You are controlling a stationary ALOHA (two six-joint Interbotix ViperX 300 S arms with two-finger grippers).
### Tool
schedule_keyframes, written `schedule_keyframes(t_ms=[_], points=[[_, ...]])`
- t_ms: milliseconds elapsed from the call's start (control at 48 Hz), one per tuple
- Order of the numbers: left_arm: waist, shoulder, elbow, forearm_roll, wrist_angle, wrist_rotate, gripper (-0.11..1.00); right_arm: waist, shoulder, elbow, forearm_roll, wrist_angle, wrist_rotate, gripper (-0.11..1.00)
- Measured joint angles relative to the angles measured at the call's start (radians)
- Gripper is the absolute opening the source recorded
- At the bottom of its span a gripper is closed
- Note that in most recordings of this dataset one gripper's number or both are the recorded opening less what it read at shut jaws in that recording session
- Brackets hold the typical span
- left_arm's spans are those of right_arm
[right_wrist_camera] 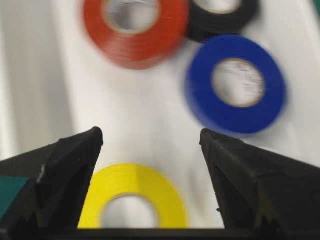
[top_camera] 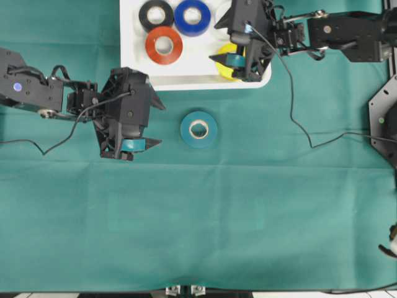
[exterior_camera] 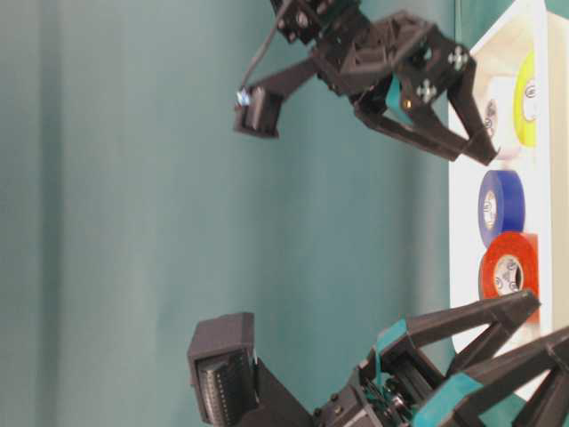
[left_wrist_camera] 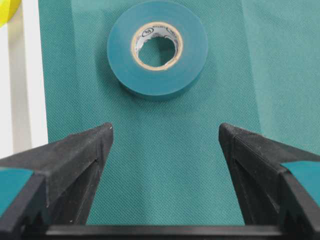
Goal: Put the tape alternately from left to right into the white case.
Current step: 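Release the blue roll and withdraw the right gripper from the tray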
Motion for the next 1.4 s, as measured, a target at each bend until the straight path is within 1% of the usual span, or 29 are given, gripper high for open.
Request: schedule_keyframes(t_ms=[208, 479, 813, 1105, 1397], points=[[0.000, 0.000, 0.000, 0.000, 0.002, 0.000, 0.82, 0.041, -0.051, 0.057, 0.000, -0.017, 0.000, 0.86], [0.000, 0.000, -0.002, -0.002, 0.002, 0.000, 0.82, 0.114, -0.100, 0.115, 0.000, -0.020, 0.002, 0.86], [0.000, 0.000, -0.003, 0.000, 0.002, 0.000, 0.82, 0.196, -0.130, 0.164, 0.000, -0.021, 0.006, 0.86], [-0.003, 0.000, -0.003, 0.000, 0.000, 0.000, 0.82, 0.239, -0.135, 0.187, 0.000, -0.020, 0.008, 0.86], [-0.005, 0.000, -0.003, -0.002, 0.002, 0.000, 0.82, 0.249, -0.135, 0.189, 0.000, -0.020, 0.008, 0.86]])
